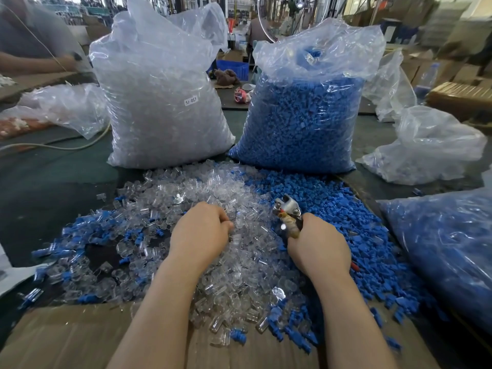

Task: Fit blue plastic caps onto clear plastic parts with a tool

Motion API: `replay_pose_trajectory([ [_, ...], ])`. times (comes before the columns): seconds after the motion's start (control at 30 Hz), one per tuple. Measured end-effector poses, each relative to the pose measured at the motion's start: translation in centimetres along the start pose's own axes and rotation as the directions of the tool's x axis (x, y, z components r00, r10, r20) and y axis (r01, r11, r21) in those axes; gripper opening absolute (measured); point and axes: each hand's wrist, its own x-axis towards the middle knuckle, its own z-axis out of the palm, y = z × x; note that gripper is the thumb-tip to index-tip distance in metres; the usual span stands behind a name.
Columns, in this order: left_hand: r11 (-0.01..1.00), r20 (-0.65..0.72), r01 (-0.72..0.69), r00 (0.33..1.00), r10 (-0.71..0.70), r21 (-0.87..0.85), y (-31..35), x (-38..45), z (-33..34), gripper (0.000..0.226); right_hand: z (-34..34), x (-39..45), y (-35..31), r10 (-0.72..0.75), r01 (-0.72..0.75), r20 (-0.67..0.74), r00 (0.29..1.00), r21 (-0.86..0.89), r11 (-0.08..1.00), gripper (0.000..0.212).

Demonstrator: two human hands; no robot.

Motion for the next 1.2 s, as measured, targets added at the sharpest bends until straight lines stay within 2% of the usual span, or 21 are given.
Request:
replay_pose_trajectory([
  [0.17,1.0,0.038,-0.014,0.999,0.015,-0.024,0.1,-0.1,0.1,0.006,0.1,0.3,0.0,0.023,-0.011,-0.134,0.991,0.087,0.996,0.02],
  [0.23,0.999,0.026,-0.001,1.0,0.002,-0.048,0.0,-0.1,0.2,0.011,0.2,0.5,0.0,0.038,-0.011,-0.174,0.984,0.155,0.988,0.02],
  [0.37,0.988,-0.037,0.021,0.999,-0.026,-0.152,0.0,-0.2,0.2,0.02,0.0,0.3,-0.3,0.031,0.026,-0.236,0.971,0.235,0.972,0.023],
  [0.53,0.939,-0.178,-0.007,0.982,-0.057,-0.343,1.1,-0.5,-0.1,0.018,-0.4,0.3,-0.4,0.029,0.057,-0.213,0.977,0.386,0.921,0.02],
  [0.67,0.827,-0.139,-0.008,0.987,-0.085,-0.562,2.1,-0.6,0.1,0.013,-0.5,0.2,-0.4,-0.015,0.11,-0.186,0.982,0.512,0.852,0.012],
  [0.87,0.532,0.058,0.107,0.993,-0.107,-0.84,3.7,-0.9,0.9,0.012,-0.5,0.0,-0.6,-0.054,0.178,-0.209,0.976,0.637,0.75,0.013],
  [1.2,0.391,0.016,0.064,0.992,-0.123,-0.918,4.1,-1.0,0.8,0.007,-0.5,-0.2,-1.0,-0.126,0.239,-0.215,0.969,0.662,0.711,0.015],
])
